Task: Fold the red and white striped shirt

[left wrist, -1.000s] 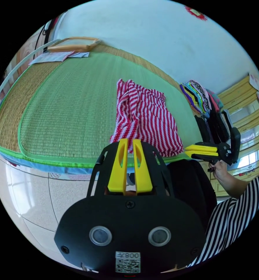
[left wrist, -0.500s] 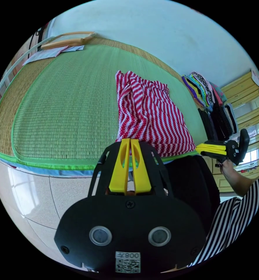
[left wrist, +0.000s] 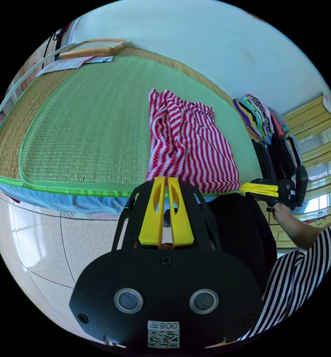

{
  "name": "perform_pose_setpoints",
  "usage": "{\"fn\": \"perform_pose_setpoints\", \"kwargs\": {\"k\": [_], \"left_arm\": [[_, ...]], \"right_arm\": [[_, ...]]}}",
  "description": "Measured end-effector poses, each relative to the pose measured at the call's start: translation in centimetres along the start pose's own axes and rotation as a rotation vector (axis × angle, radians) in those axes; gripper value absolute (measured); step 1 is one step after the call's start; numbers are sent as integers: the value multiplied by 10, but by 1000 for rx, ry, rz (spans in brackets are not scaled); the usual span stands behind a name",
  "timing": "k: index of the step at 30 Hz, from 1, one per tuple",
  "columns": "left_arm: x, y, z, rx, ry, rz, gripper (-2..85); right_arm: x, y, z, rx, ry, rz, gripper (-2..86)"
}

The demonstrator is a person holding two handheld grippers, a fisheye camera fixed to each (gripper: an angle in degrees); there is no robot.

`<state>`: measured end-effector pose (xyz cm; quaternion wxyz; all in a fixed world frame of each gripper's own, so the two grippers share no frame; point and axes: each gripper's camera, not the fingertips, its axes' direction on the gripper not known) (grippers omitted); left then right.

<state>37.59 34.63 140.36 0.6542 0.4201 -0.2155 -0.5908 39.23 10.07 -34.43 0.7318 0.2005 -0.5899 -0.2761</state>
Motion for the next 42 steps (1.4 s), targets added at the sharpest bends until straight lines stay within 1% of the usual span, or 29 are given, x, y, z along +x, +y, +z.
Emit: {"fn": "perform_pose_setpoints", "kwargs": {"k": [3,5,10,14,18,22,24,26,31,34,37,42], "left_arm": [[31,9,0,18,46,59,32],[60,15,6,17,109,118,44],[124,15,39,-74,146,310,66],[178,18,59,-119,74,533,70],[210,25,79,-166,-46,678,74],[222,24,87,-193,-41,688,72],[226,27,89,-195,-63,694,65],[233,32,95,-211,-99,718,54],[248,38,105,-208,-175,736,25],[250,41,107,-202,-178,730,14],[247,42,104,-193,-141,694,9],[237,43,95,-158,-75,622,6]], "right_arm": [[-3,4,9,1,11,0,4],[-1,8,14,9,10,13,4],[12,18,26,33,-49,68,4],[26,29,42,43,-93,97,4],[38,40,60,56,-118,102,4],[55,52,75,75,-198,119,3],[64,59,83,85,-262,93,3],[68,64,93,79,-250,77,4],[93,80,122,87,-324,121,8],[116,95,140,94,-423,169,20],[146,120,160,129,-535,286,53],[206,164,218,251,-871,561,92]]}}
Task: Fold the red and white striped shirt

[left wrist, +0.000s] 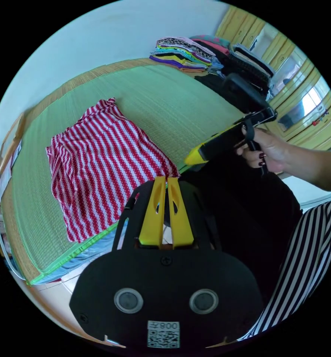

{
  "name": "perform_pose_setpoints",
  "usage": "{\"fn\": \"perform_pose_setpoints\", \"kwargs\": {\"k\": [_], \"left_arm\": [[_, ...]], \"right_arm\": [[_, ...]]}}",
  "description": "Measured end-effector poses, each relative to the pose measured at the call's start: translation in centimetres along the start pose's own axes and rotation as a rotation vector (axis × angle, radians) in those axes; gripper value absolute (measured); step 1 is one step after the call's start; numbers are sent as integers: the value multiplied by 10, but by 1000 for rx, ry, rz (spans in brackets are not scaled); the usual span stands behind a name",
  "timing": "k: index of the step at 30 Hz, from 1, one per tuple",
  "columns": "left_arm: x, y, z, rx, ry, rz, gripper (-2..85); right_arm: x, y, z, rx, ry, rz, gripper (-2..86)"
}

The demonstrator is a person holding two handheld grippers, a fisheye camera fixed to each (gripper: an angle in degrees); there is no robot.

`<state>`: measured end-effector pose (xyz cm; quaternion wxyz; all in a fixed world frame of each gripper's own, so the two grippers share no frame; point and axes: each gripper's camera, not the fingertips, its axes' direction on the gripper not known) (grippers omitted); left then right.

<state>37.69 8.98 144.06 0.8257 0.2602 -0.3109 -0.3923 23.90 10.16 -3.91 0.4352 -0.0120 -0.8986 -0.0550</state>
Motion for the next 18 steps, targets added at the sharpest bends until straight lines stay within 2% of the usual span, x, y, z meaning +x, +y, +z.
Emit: {"fn": "perform_pose_setpoints", "kwargs": {"k": [3,9,18], "left_arm": [[-5,6,-4,26,21,-36,5],[-20,19,-5,67,63,-93,4],[-52,41,-2,130,140,-186,3]], "right_arm": [[41,-2,6,53,-182,87,104],[98,0,30,81,-340,185,107],[158,9,61,91,-414,252,82]]}}
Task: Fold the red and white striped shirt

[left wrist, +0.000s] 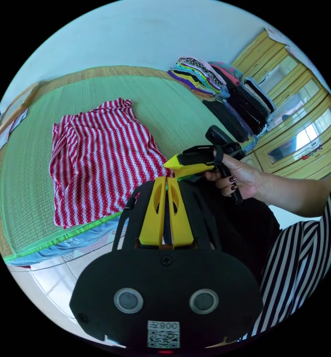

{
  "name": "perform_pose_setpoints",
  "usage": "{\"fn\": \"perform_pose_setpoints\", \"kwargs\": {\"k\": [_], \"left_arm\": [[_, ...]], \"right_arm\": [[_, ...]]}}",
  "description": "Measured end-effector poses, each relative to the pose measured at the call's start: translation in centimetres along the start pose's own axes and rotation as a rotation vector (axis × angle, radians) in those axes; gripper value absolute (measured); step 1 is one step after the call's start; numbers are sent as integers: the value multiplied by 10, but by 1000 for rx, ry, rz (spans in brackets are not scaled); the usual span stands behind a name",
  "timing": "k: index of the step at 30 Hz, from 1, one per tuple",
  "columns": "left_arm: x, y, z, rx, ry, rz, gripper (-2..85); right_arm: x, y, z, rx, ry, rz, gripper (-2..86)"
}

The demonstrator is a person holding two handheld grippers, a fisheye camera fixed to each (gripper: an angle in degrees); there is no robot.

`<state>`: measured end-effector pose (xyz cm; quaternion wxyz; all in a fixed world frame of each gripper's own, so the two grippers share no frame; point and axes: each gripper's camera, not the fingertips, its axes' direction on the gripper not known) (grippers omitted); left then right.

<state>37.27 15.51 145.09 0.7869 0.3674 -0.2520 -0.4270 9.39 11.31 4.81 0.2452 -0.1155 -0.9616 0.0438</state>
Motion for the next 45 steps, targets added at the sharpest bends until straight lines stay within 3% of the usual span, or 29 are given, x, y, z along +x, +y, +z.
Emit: {"fn": "perform_pose_setpoints", "kwargs": {"k": [10,18,32,45], "left_arm": [[-43,15,-10,67,82,-70,4],[-85,33,-14,78,132,-139,8],[-236,156,-26,302,540,-742,98],[-283,212,12,528,830,-1042,130]], "right_arm": [[42,9,-2,47,-59,7,93],[75,11,12,49,-64,45,44],[69,30,-12,-5,110,0,23],[86,64,-46,-2,123,-15,27]]}}
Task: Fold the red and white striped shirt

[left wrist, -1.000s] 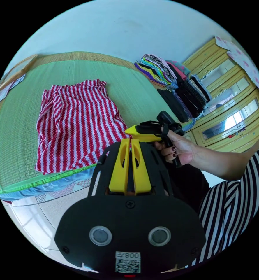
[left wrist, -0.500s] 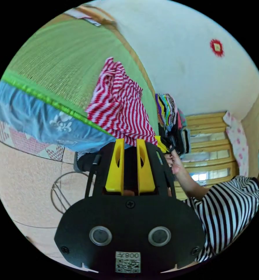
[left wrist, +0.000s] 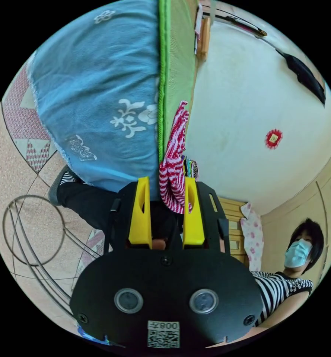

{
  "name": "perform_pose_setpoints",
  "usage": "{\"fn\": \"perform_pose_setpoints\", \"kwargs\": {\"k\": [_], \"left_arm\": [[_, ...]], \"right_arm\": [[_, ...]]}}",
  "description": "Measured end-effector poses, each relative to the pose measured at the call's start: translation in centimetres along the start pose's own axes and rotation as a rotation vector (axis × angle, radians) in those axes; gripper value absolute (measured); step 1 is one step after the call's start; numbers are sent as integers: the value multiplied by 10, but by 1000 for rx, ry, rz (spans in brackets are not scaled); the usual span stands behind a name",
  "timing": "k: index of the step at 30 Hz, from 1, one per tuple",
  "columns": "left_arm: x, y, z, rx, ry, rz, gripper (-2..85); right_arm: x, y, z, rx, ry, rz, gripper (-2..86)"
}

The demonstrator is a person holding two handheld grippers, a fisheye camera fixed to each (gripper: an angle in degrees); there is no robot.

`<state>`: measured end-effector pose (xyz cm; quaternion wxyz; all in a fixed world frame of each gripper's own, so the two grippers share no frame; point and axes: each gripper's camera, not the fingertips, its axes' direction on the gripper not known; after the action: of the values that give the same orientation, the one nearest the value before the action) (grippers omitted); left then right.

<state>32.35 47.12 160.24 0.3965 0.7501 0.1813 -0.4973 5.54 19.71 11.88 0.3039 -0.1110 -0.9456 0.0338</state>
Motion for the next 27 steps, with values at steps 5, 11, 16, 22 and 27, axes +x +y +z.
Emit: {"fn": "perform_pose_setpoints", "kwargs": {"k": [5,11,16,22,27], "left_arm": [[-10,-7,-1,6,40,-33,96],[0,0,5,-25,17,3,40],[16,18,8,-36,46,36,33],[49,41,24,-70,124,109,30],[82,62,48,-106,183,175,29]], "right_arm": [[19,19,-16,-2,7,7,29],[49,44,-45,21,7,26,30],[75,67,-72,37,-21,37,29],[99,106,-119,45,-40,5,27],[118,149,-172,95,-110,-47,24]]}}
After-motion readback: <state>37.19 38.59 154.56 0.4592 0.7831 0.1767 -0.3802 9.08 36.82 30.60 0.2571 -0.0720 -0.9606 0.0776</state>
